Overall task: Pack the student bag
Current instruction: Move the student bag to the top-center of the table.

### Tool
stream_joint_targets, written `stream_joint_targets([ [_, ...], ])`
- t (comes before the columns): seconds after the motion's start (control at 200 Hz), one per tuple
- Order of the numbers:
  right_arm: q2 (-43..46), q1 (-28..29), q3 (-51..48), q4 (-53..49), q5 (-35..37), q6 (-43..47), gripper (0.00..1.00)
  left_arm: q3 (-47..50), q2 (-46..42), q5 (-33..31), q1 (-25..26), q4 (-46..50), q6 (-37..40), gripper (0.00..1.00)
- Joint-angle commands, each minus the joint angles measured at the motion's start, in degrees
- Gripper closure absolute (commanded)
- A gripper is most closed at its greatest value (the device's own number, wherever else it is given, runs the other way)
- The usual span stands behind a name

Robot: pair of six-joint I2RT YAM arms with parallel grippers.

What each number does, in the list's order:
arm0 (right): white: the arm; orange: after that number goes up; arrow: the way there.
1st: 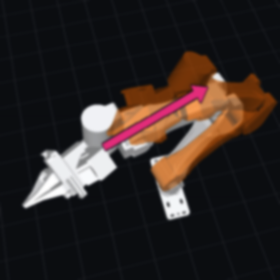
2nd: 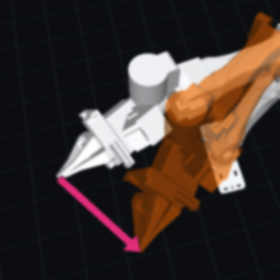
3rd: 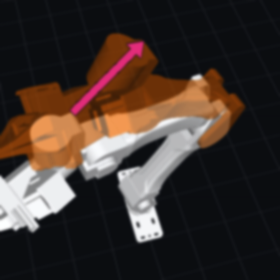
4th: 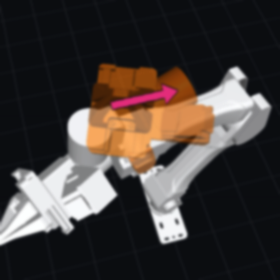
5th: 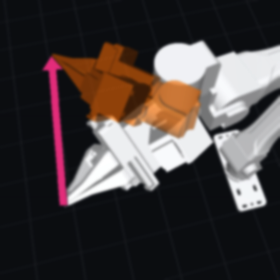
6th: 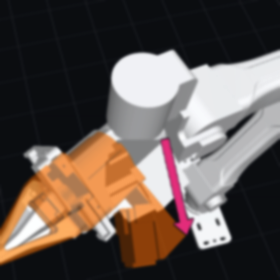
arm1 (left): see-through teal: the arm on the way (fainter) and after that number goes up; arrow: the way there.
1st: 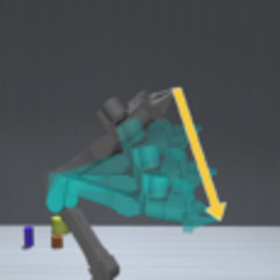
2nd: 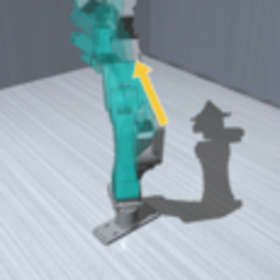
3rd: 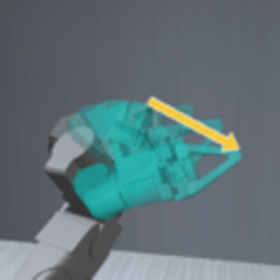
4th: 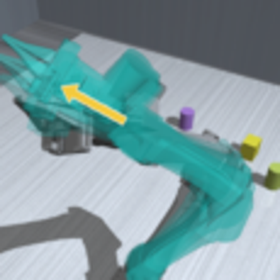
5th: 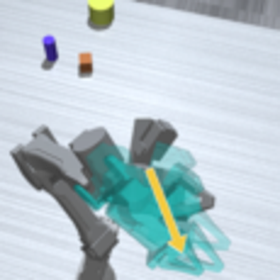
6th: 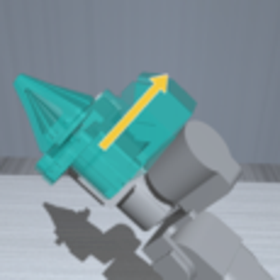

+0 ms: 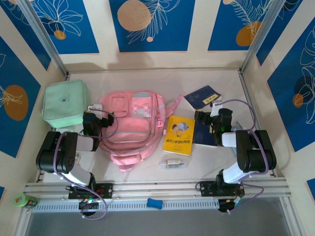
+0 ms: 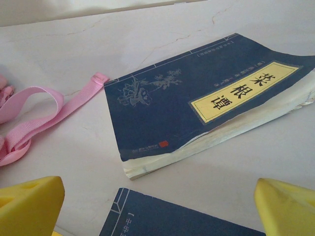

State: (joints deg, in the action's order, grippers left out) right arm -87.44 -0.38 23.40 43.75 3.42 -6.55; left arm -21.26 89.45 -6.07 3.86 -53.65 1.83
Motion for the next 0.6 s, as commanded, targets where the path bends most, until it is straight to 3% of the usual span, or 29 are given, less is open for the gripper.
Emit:
stream_joint_targets([
  [0.0,0.2,0.2,0.8,1.8,-0.1,0.9,0.01,0.5,0.2,-0.6,0.0,-1.6,-0.6,0.01],
  [0.595,0.3,0.7,0.6,2.2,0.5,1.4,0.01,0.9,0.0,0.4,0.0,-2.1,-0.4,0.01],
])
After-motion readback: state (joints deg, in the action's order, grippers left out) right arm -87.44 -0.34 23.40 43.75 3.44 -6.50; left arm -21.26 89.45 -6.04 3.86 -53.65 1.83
